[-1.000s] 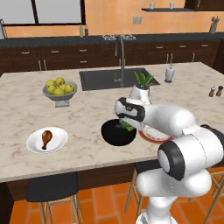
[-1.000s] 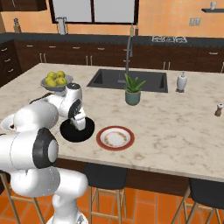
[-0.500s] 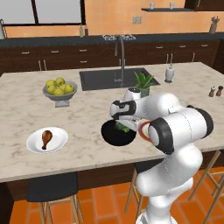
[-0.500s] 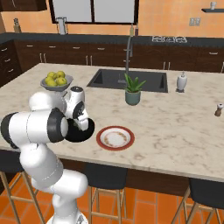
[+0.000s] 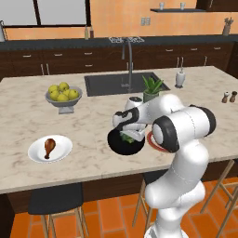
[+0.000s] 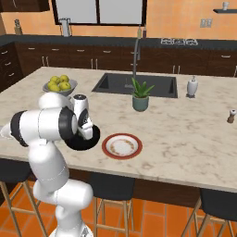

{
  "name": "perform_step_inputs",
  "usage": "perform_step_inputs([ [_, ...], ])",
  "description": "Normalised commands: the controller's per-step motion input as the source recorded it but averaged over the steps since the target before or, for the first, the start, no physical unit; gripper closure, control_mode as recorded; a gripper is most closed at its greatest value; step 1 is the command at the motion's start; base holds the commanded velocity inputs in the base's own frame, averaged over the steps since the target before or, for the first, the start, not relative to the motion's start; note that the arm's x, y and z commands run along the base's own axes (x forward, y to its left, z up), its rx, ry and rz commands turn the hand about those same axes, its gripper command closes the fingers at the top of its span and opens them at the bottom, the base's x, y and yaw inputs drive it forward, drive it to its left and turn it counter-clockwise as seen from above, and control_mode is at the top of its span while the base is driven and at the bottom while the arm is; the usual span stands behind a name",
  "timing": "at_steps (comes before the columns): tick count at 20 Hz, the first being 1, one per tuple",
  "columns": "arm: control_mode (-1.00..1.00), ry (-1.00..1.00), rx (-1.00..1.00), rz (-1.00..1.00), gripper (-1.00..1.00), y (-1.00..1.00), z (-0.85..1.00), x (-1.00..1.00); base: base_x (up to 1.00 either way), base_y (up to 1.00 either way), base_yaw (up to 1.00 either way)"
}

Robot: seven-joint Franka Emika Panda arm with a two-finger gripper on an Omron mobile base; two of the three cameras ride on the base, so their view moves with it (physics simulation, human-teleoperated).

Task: Pick the chicken drumstick and broccoli from their plates and place them in the bowl. Then put the bowl in the fridge.

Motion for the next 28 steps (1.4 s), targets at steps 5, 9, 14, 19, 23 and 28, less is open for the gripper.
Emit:
perform_step_inputs([
  [5, -1.0, -0.03, 0.0, 0.0, -1.0, 0.0, 0.17, -0.39, 0.0, 0.0, 0.0],
  [9, -1.0, -0.11, 0.0, 0.0, -1.0, 0.0, 0.23, -0.61, 0.0, 0.0, 0.0],
  [14, -1.0, -0.13, 0.03, -0.01, -1.0, -0.07, 0.43, -0.92, 0.0, 0.0, 0.0],
  [19, -1.0, -0.02, 0.0, 0.0, -1.0, -0.09, 0.7, -0.8, 0.0, 0.0, 0.0],
  [23, -1.0, -0.05, -0.14, 0.18, -1.0, -0.71, 0.77, -0.67, 0.0, 0.0, 0.0],
  [28, -1.0, 0.01, -0.14, 0.25, -1.0, -0.62, 0.51, -0.62, 0.0, 0.0, 0.0],
])
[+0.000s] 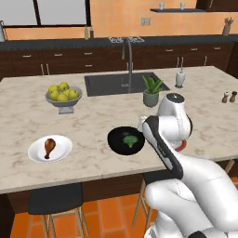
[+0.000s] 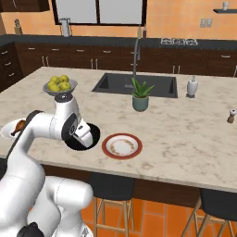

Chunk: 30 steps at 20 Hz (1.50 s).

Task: Pick the chicken drumstick and broccoli from their plates and place them in the bowl. Then put the bowl in the fridge.

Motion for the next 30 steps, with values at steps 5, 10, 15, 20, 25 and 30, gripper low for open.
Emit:
perform_step_inputs([
  [5, -1.0, -0.05, 0.0, 0.1, -1.0, -0.21, 0.38, -0.59, 0.0, 0.0, 0.0],
  [10, -1.0, -0.33, -0.09, -0.03, -1.0, -0.08, 0.79, -0.68, 0.0, 0.0, 0.0],
  [15, -1.0, -0.07, -0.06, 0.0, -1.0, -0.09, 0.53, -0.64, 0.0, 0.0, 0.0],
  [20, 1.0, -0.01, 0.0, 0.0, -1.0, 0.0, 0.19, -0.3, -0.08, 0.03, 0.0],
  [25, 1.0, 0.0, 0.0, 0.0, -1.0, 0.0, 0.0, 0.0, -0.3, 0.97, 0.06],
  [30, 1.0, 0.0, 0.0, 0.0, -1.0, 0.0, 0.0, 0.0, -0.27, 1.0, 0.1],
])
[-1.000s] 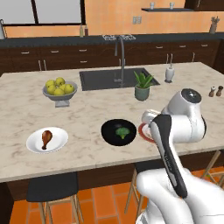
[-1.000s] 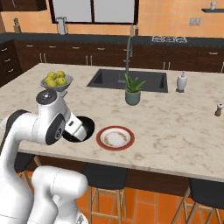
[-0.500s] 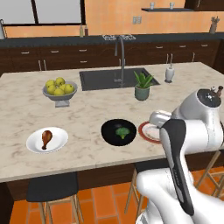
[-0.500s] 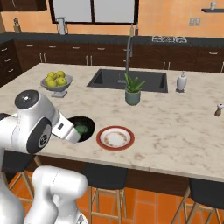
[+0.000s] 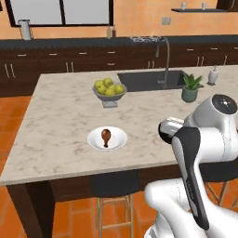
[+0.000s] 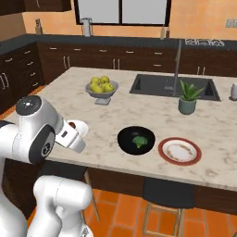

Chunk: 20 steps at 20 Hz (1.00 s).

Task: Pick the chicken drumstick and broccoli from their plates and place them in the bowl. Then put the bowl in the fridge.

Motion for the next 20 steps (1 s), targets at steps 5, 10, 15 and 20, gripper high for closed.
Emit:
perform_step_inputs([
  [5, 1.0, 0.0, 0.0, 0.0, -1.0, 0.0, 0.0, 0.0, -0.05, 0.96, -0.01],
  [10, 1.0, 0.0, 0.0, 0.0, -1.0, 0.0, 0.0, 0.0, 0.68, 0.39, -0.01],
  [15, -1.0, 0.01, 0.0, 0.01, -1.0, -0.06, 0.0, 0.12, 0.55, -0.17, 0.01],
  [20, -1.0, 0.12, 0.0, 0.08, -1.0, -0.27, -0.3, 0.96, 0.0, 0.0, 0.0],
])
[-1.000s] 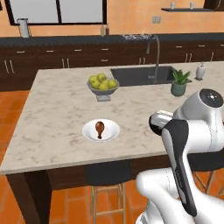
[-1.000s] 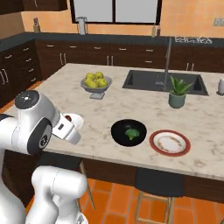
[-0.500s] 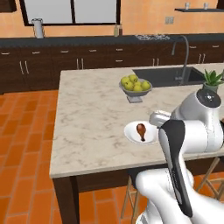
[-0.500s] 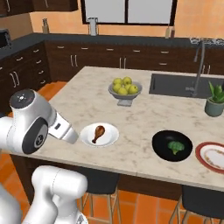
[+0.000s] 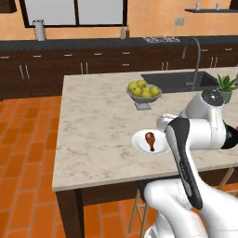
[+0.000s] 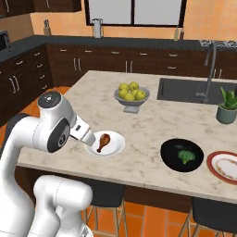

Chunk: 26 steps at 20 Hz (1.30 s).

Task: Pick the chicken drumstick and broccoli from their plates and place them in the bowl. Then put the bowl in the fridge.

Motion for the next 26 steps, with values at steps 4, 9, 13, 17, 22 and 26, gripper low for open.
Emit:
perform_step_inputs([
  [4, -1.0, 0.22, 0.0, 0.14, -1.0, 0.0, -0.59, 1.0, 0.0, 0.0, 0.0],
  [9, -1.0, 0.18, -0.01, 0.17, -1.0, 0.0, -0.76, 0.85, 0.0, 0.0, 0.0],
  [13, -1.0, 0.09, 0.0, 0.06, -1.0, -0.11, -0.44, 0.62, 0.0, 0.0, 0.0],
  [17, -1.0, 0.01, 0.0, 0.01, -1.0, -0.1, -0.4, 0.54, 0.0, 0.0, 0.0],
  [22, -1.0, 0.01, -0.01, 0.0, -1.0, 0.0, -0.54, 0.68, 0.0, 0.0, 0.0],
  [26, -1.0, 0.0, -0.01, 0.0, -1.0, 0.0, -0.55, 0.58, 0.0, 0.0, 0.0],
])
